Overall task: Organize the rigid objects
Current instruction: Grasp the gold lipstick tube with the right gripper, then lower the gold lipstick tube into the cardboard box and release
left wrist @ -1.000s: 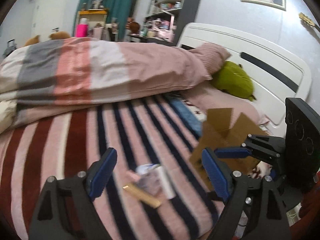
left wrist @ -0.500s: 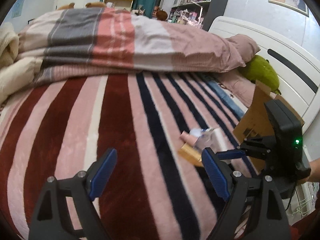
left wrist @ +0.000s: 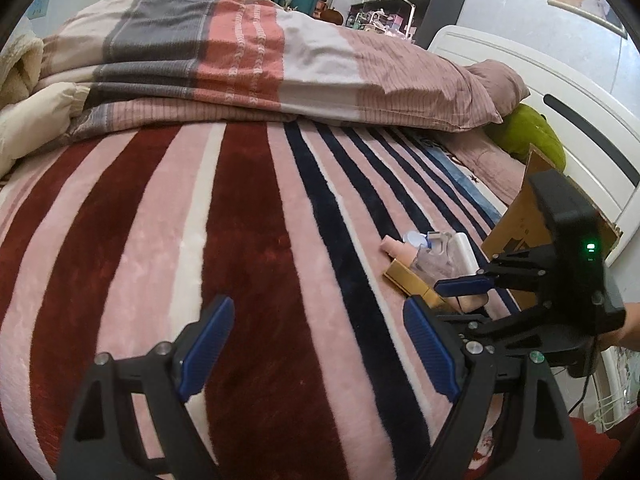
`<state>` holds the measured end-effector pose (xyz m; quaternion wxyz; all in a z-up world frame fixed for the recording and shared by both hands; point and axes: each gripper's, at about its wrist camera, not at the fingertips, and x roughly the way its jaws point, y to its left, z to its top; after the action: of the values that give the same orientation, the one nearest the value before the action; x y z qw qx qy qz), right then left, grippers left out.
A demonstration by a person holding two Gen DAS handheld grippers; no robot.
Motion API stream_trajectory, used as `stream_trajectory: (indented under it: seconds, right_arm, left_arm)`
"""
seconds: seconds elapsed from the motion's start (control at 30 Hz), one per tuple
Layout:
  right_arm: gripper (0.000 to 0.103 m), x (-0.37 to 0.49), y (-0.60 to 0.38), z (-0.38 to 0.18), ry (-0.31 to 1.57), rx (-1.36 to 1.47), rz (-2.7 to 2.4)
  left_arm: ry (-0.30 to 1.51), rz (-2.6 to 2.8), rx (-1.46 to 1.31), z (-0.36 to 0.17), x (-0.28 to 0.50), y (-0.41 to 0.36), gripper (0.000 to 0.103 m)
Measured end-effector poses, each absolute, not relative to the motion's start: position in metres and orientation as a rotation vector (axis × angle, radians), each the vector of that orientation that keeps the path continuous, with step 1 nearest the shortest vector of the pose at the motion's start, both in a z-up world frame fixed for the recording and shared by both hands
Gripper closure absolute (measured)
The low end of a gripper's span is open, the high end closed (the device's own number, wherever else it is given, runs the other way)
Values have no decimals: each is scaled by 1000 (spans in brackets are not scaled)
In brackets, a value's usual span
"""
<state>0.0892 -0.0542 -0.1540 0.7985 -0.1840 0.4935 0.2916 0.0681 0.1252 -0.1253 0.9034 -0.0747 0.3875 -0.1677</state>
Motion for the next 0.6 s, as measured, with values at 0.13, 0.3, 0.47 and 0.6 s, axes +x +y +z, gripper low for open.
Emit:
stream_trajectory:
  seconds: [0.13, 0.3, 0.47, 0.6]
  right_arm:
    - [85, 97, -56, -163, 1088, -377, 611]
    - [89, 98, -57, -163, 1074, -358, 614]
    - [89, 83, -57, -142, 994, -341, 670]
    - [90, 60, -60, -103, 881, -316, 739]
  left_arm:
    - [796, -360, -151, -122, 67, 121, 19]
    - [796, -379, -164, -116, 66, 117, 19]
    - [784, -407, -155, -100, 65, 101, 19]
    - [740, -467, -153, -70, 64, 79, 19]
